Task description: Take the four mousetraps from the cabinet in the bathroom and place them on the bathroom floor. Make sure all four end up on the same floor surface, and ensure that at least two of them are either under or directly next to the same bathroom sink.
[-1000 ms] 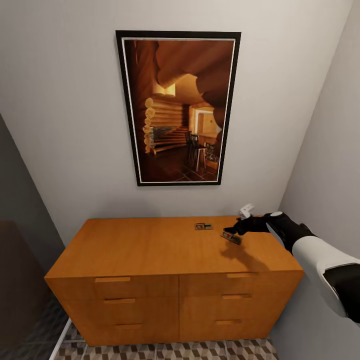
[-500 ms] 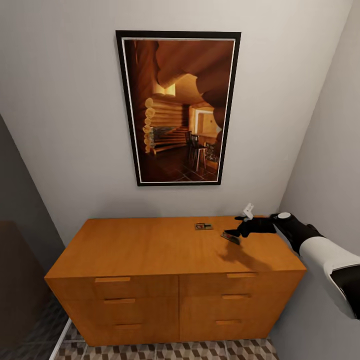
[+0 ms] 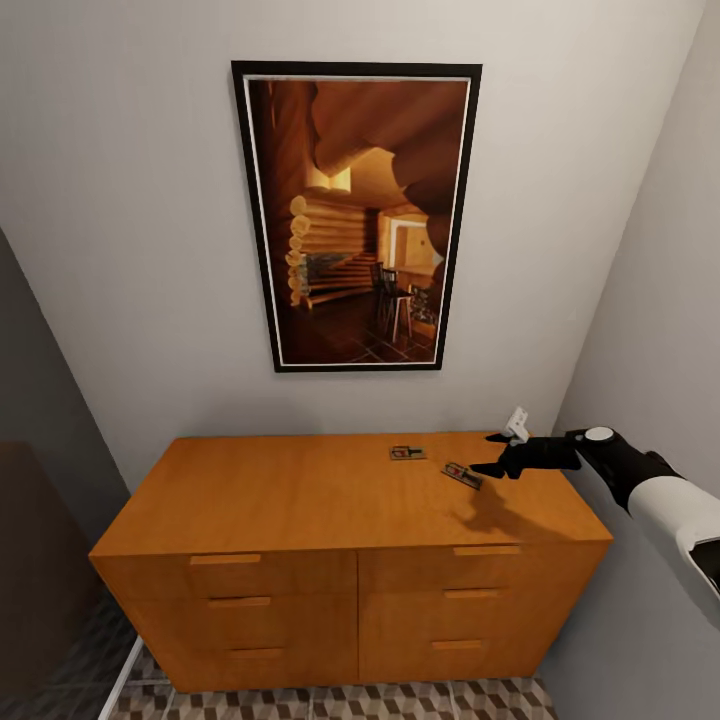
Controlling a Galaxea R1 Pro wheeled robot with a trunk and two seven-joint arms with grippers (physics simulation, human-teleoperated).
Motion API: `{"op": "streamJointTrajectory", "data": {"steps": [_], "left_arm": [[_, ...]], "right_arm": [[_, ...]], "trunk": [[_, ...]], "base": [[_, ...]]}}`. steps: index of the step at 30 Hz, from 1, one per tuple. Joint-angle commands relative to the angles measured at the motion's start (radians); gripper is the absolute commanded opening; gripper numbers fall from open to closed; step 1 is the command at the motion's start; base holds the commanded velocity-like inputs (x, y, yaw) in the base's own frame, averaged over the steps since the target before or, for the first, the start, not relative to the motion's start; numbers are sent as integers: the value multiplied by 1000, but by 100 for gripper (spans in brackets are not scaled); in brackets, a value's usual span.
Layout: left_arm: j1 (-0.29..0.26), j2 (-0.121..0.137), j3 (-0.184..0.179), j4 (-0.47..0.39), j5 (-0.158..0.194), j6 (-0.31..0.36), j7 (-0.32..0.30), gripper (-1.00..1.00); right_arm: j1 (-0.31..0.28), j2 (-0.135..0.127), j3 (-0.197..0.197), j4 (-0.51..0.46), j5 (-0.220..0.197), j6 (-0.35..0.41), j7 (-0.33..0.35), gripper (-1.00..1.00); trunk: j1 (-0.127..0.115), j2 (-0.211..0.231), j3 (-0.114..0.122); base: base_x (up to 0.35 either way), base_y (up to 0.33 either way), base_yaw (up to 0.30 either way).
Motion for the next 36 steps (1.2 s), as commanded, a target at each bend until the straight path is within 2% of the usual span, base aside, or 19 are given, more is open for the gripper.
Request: {"op": "streamJointTrajectory", "data": {"steps": [1,14,36], "left_arm": [[-1,0,3,2,-10,-5,9,100],[-1,-1,4,2,-8,-5,13,100],[-1,-2,6,2,-6,-5,14,100]], "right_arm": [[-1,-1,2,1,4,-13,1,100],[1,-5,1,45,-2,-35,36,100],[28,-8,0,51,-4,-62,39,100]], "trunk": [[1,-2,-2],[1,-2,-2],[1,-2,-2]], "base": [[0,0,0],[0,-32,0],[0,-58,0]]}}
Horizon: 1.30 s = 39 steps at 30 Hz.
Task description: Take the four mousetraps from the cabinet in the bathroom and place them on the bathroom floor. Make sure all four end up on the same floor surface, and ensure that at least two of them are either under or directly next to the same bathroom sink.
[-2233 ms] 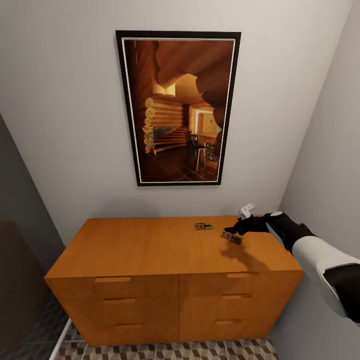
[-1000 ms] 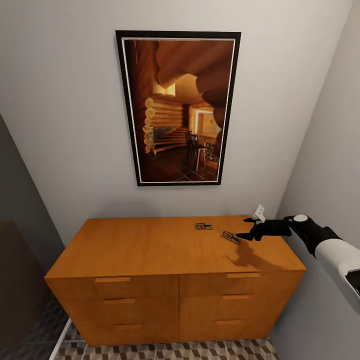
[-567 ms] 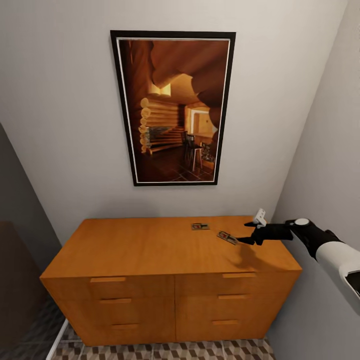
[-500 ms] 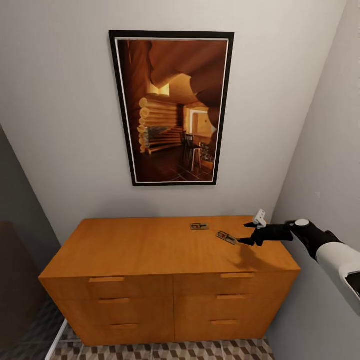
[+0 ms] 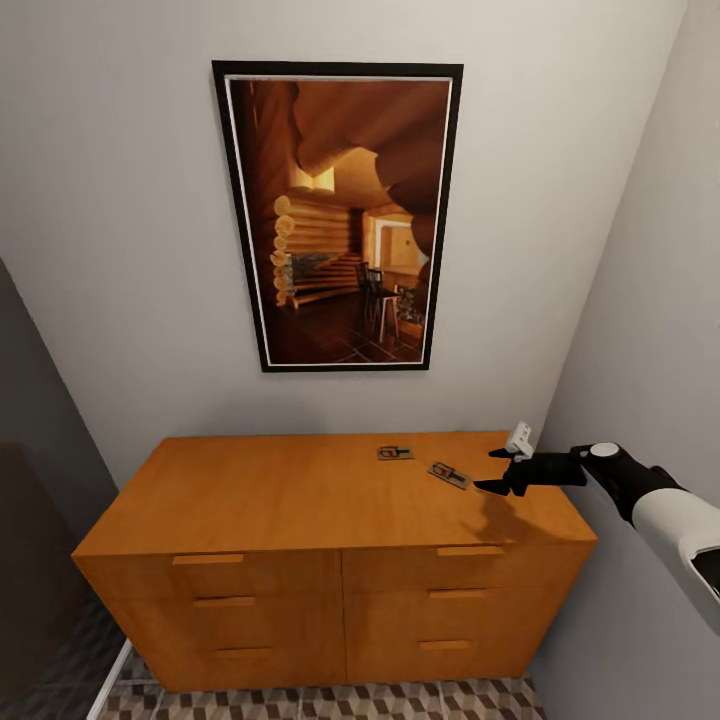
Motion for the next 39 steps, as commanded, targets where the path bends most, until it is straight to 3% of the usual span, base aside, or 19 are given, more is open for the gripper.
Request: {"op": "streamJointTrajectory", "data": {"steps": [1,17,39], "left_arm": [[-1,0,2,2,-11,-5,9,100],[-1,1,2,4,-10,-5,10,100],[-1,0,4,4,-8,-6,11,100]], "right_arm": [[-1,0,2,0,3,-9,1,100],[0,5,2,0,6,-12,-4,100],[0,18,6,27,19,-11,-3,100]], "trunk": [[1,-2,-2],[1,-2,-2],[1,-2,-2]], "base": [[0,-2,0],[0,-5,0],[26,-118,0]]}}
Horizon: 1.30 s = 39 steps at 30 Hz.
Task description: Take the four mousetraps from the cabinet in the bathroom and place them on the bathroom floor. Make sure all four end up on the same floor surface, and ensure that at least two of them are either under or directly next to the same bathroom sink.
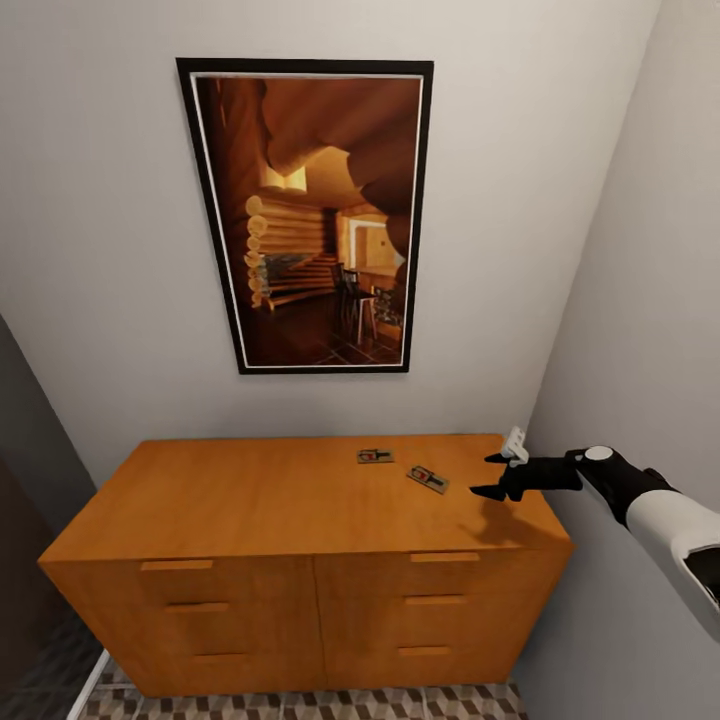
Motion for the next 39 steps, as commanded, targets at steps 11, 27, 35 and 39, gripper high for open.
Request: {"op": "streamJointTrajectory", "data": {"steps": [11,27,35,39], "left_arm": [[-1,0,2,2,-10,-5,9,100],[-1,-1,2,2,-10,-6,9,100],[-1,-2,3,2,-9,-6,9,100],[-1,-3,3,2,-9,-6,9,100]], "right_arm": [[22,16,1,5,7,-8,1,100],[27,17,2,5,8,-8,1,100],[27,17,2,5,8,-8,1,100],[27,17,2,5,8,-8,1,100]], "trunk": [[1,-2,-2],[1,-2,-2],[1,-2,-2],[1,-2,-2]], "base": [[0,-70,0],[-31,128,0],[-82,195,0],[-16,37,0]]}}
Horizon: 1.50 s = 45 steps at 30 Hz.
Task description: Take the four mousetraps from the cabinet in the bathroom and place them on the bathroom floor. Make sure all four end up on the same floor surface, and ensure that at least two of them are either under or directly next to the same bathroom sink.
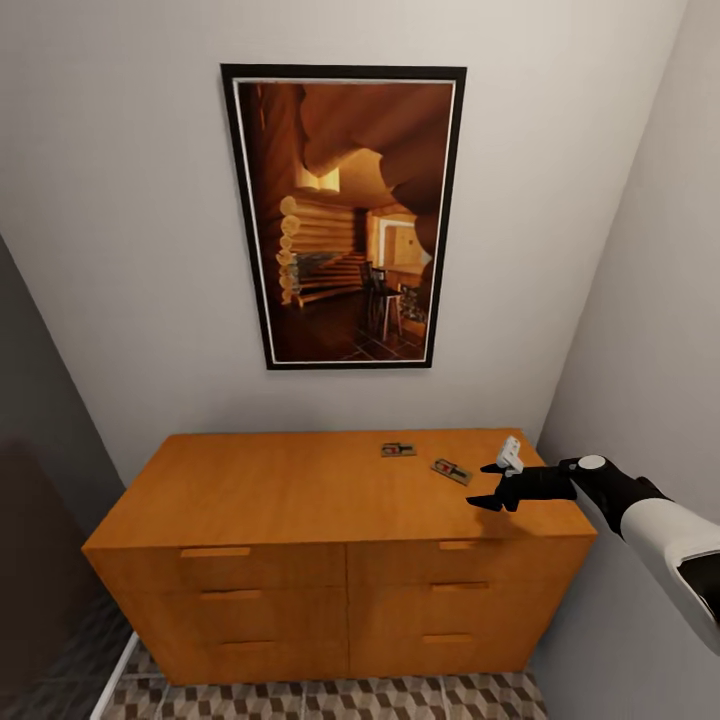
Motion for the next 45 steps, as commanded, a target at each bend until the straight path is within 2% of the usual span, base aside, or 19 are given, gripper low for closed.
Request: {"op": "streamJointTrajectory", "data": {"steps": [1,29,45], "left_arm": [[-1,0,2,2,-11,-5,9,100],[-1,-10,4,2,-8,-5,9,100],[-1,-10,4,2,-7,-5,9,100]], "right_arm": [[-1,0,0,0,5,-8,1,100],[-1,0,0,-1,5,-10,1,100],[-1,0,0,-1,5,-10,1,100]], "trunk": [[1,-2,-2],[1,-2,-2],[1,-2,-2]], "base": [[-9,20,0],[57,1,0],[1,-74,0]]}}
